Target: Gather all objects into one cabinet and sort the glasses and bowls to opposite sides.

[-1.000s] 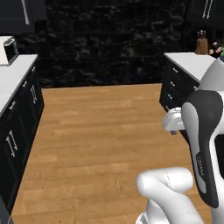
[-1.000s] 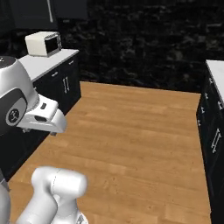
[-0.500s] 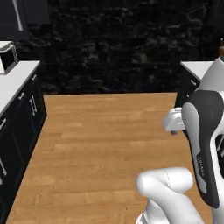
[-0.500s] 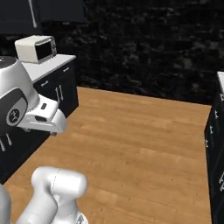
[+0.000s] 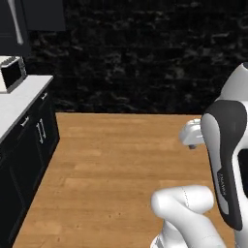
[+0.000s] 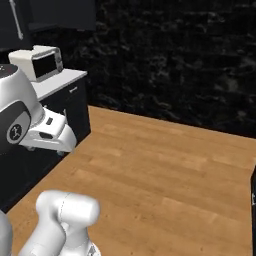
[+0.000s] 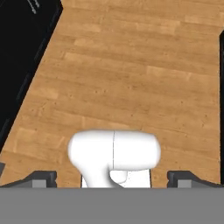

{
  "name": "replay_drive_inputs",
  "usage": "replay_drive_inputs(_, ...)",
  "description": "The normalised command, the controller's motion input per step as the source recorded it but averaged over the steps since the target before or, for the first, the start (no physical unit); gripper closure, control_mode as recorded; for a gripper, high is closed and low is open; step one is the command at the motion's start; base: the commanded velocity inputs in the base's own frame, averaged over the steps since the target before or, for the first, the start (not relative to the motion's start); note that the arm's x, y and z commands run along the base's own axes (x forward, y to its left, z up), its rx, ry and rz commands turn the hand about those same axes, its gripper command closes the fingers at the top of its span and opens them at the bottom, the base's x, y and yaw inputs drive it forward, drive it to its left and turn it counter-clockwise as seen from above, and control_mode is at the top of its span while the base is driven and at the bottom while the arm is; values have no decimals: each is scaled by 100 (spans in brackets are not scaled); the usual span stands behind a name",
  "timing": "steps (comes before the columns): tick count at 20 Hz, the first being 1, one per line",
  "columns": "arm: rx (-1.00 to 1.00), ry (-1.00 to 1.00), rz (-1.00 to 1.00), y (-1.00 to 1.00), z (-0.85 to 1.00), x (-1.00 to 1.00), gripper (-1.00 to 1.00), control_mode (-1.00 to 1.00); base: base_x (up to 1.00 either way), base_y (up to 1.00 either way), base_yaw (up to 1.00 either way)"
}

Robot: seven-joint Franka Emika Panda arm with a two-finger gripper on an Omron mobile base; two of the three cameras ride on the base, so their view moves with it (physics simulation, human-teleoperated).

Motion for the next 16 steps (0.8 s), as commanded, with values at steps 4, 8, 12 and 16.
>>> replay_drive_inputs(4, 0, 0, 0, 0, 0, 0, -100, 100, 100, -48, 25)
replay_drive_inputs(8, 0, 0, 0, 0, 0, 0, -100, 100, 100, -45, 33)
replay_drive_inputs(12, 0, 0, 0, 0, 0, 0, -100, 100, 100, -41, 40)
replay_drive_inputs(16, 0, 0, 0, 0, 0, 0, -100, 100, 100, -39, 43)
